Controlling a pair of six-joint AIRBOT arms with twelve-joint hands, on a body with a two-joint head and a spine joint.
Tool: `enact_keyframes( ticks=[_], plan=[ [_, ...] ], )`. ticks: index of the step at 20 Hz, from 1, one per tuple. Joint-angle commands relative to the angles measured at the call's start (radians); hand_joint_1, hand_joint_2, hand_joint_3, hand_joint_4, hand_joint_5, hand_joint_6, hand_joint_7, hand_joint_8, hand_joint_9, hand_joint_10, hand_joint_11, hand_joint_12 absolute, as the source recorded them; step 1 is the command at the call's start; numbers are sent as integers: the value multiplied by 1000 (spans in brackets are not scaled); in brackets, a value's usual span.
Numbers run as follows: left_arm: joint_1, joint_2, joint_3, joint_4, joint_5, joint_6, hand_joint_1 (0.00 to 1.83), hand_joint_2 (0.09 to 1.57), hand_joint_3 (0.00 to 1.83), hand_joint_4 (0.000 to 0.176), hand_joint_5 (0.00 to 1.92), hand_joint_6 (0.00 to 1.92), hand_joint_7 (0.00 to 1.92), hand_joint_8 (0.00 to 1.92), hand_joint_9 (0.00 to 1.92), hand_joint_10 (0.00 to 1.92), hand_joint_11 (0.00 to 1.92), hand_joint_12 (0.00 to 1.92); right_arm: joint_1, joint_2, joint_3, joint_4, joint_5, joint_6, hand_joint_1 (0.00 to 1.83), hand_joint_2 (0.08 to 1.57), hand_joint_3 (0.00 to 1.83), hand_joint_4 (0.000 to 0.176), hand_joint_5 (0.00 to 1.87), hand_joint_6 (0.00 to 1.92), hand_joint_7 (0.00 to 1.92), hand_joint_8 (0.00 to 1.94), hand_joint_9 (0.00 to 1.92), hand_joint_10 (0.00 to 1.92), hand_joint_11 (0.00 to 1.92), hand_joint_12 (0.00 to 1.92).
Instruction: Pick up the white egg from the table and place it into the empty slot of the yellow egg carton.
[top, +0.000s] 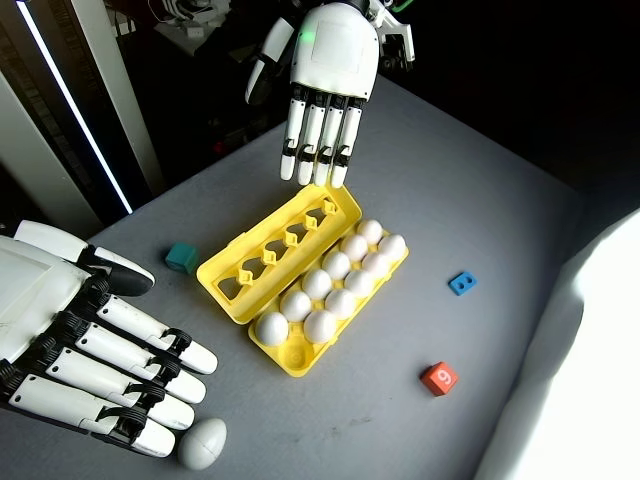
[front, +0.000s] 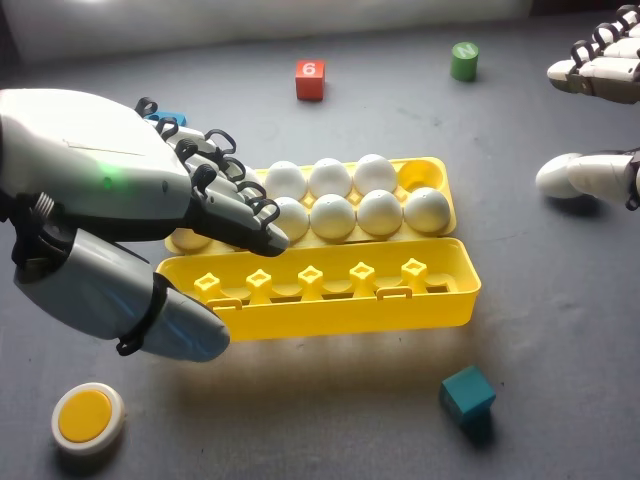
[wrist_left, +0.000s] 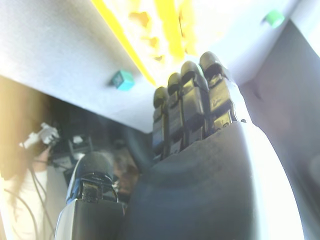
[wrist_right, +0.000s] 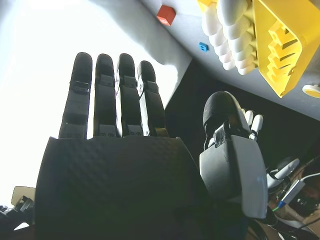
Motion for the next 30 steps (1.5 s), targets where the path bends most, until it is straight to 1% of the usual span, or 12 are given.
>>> enact_keyframes(
  ticks=[1,3,4,5,13,15,17,20,21,22,26,30],
  plan=[
    [-16,0,1,-33,57,1,0,1122,218,0,43,40,28,46,9,59,0,248,3,4,2,-25,115,-1,0,1223,126,0,47,56,24,28,0,0,0,0],
    [-18,0,-4,-33,57,0,0,1122,218,0,43,40,28,46,9,59,0,248,2,2,2,-25,118,-1,0,1223,126,0,47,56,24,28,0,0,0,0],
    [-18,0,-5,-33,57,0,0,1166,64,0,1,1,0,1,0,1,0,23,-1,-1,3,-25,118,-2,0,1271,23,0,40,11,6,1,0,0,0,0],
    [-18,0,-5,-33,57,0,0,1157,41,0,0,0,0,0,0,0,0,0,-6,-10,9,-25,121,-10,0,1259,9,0,75,22,31,11,0,0,0,0],
    [-13,0,2,-33,60,0,0,1149,25,0,0,0,0,0,0,0,0,0,-53,-123,110,-25,190,-87,0,1203,0,0,14,6,0,0,0,0,0,0],
    [-13,0,5,-33,60,4,0,1157,26,0,0,0,0,0,0,0,0,0,-61,-151,135,-25,207,-92,0,1116,0,0,0,0,0,0,0,0,0,0],
    [-13,0,8,-33,57,6,0,1160,25,0,0,0,0,0,0,0,0,0,-60,-171,153,-18,214,-92,167,896,0,0,84,12,0,0,0,0,0,0],
    [-14,0,4,-33,58,6,0,1156,20,0,0,0,0,0,0,0,0,0,-55,-203,184,-2,207,-103,301,829,0,3,349,35,0,0,0,0,0,0],
    [-14,0,2,-33,60,6,0,1154,18,0,4,2,0,0,0,0,0,0,-55,-208,191,-2,200,-106,347,813,0,42,459,68,0,0,0,0,0,0],
    [-14,0,-4,-32,62,6,0,1154,17,0,22,8,16,6,0,0,0,0,-55,-222,211,-2,183,-114,361,806,0,50,486,40,0,0,0,0,0,0],
    [-19,0,-9,-28,62,13,0,1157,7,0,107,14,102,15,72,13,35,16,-63,-273,300,-2,148,-151,529,795,5,30,645,36,0,0,0,0,0,0],
    [-21,0,-10,-29,63,16,0,1160,3,0,134,0,127,1,94,3,59,32,-68,-315,365,-8,153,-165,528,831,17,53,673,36,0,0,0,0,0,0]
  ],
)
